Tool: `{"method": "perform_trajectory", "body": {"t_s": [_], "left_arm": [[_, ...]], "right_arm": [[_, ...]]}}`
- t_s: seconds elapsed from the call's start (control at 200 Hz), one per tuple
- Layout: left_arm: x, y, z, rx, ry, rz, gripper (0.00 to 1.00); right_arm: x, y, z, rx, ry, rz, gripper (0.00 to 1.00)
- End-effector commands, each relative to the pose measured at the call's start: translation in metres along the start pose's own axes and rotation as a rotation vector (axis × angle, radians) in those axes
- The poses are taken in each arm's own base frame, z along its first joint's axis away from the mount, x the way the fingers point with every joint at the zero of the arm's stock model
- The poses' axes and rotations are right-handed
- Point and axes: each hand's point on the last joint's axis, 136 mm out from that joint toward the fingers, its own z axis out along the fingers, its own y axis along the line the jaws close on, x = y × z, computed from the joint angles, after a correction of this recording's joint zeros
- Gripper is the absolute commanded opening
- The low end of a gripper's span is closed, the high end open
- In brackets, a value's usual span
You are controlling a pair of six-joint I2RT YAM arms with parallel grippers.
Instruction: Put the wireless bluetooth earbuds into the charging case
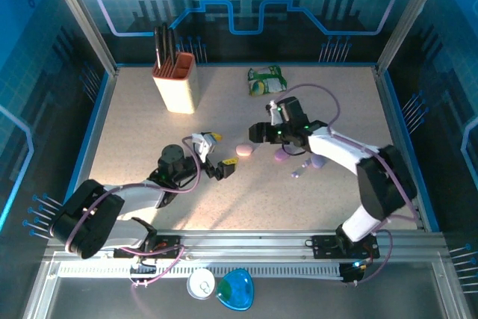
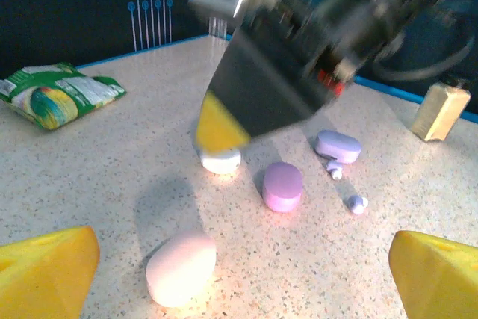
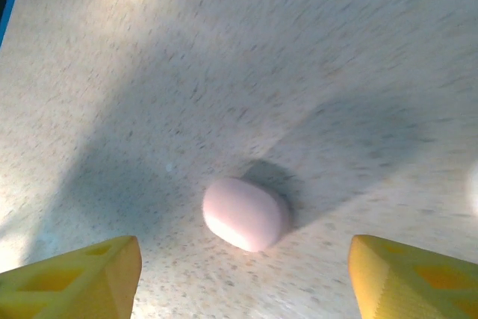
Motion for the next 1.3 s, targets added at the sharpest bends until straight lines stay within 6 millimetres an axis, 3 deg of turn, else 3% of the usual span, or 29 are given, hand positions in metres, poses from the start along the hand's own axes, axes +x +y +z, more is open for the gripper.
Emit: {"method": "perform_trajectory", "body": {"t_s": [0.0,0.14,0.305,0.535,0.84,1.296], "left_arm": [[-0.003,-0.011,0.007,0.051,0.037,0.038,0.99],[-0.002,-0.018,0.015,0.095,0.076,0.026,0.99],[0.000,-0.020,0.023,0.118,0.110,0.025,0.99],[0.003,-0.026,0.028,0.153,0.115,0.028,0.99],[0.008,-0.028,0.028,0.158,0.119,0.051,0.99],[0.011,-0.028,0.030,0.160,0.101,0.040,0.99]], "right_arm": [[0.020,-0.062,-0.035,0.293,0.076,-0.072,0.77],[0.031,-0.113,-0.078,0.515,0.161,-0.037,0.81],[0.054,-0.147,-0.094,0.583,0.296,0.019,0.82],[0.080,-0.169,-0.081,0.622,0.539,-0.026,0.79],[0.085,-0.194,-0.063,0.630,0.658,-0.006,0.68],[0.091,-0.197,-0.051,0.582,0.697,0.043,0.41]]}}
